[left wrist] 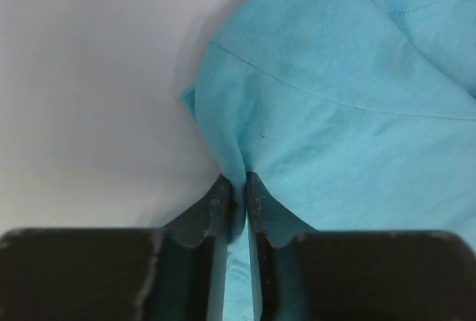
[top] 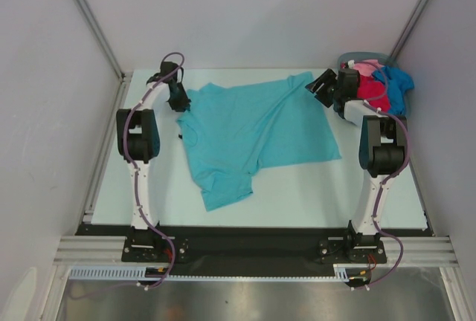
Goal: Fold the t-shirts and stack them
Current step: Flatten the tshirt out
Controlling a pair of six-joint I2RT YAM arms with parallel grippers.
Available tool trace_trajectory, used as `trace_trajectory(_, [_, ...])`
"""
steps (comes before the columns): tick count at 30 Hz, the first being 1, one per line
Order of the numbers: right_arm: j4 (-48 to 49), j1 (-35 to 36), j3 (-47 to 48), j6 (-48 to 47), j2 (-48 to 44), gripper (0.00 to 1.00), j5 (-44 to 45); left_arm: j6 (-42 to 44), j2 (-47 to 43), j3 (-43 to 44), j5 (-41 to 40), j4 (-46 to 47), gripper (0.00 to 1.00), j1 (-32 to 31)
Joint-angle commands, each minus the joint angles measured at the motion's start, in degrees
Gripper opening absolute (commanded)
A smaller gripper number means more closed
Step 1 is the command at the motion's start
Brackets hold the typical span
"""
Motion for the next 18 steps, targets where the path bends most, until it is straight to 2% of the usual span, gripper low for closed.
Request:
trace_trajectory(1, [1.6,-0.2,1.0,0.4,-2.8,0.65,-0.5,0.1,0.3,1.9,1.9,-0.4,0.17,-0.2])
trace_trajectory(6, [1.7,-0.1,0.8,0.5,-2.9,0.65,-0.6,0.3,0.1,3.2,-1.3,-1.8,0.0,-0.2])
trace_trajectory(10, [1.8,-0.1,0.8,0.6,-2.9,0.65,-0.7,1.6,1.7,7.2,-8.5,-5.0,0.0,-0.2])
trace_trajectory(13, [1.9,0.0,0.6,0.6,-2.9,0.65,-0.9,3.0,4.7,13.8,-12.0,-8.5,0.0,-0.2])
trace_trajectory(15, [2.1,0.0,0.0,0.8,-3.0,0.65,-1.0,3.7,7.2,21.2,-14.8,-11.1,0.0,-0.1])
trace_trajectory(18, [2.7,0.0,-0.7,1.1,-3.5,0.65,-1.2,3.0,7.4,21.5,-15.7,-9.9,0.0,0.9])
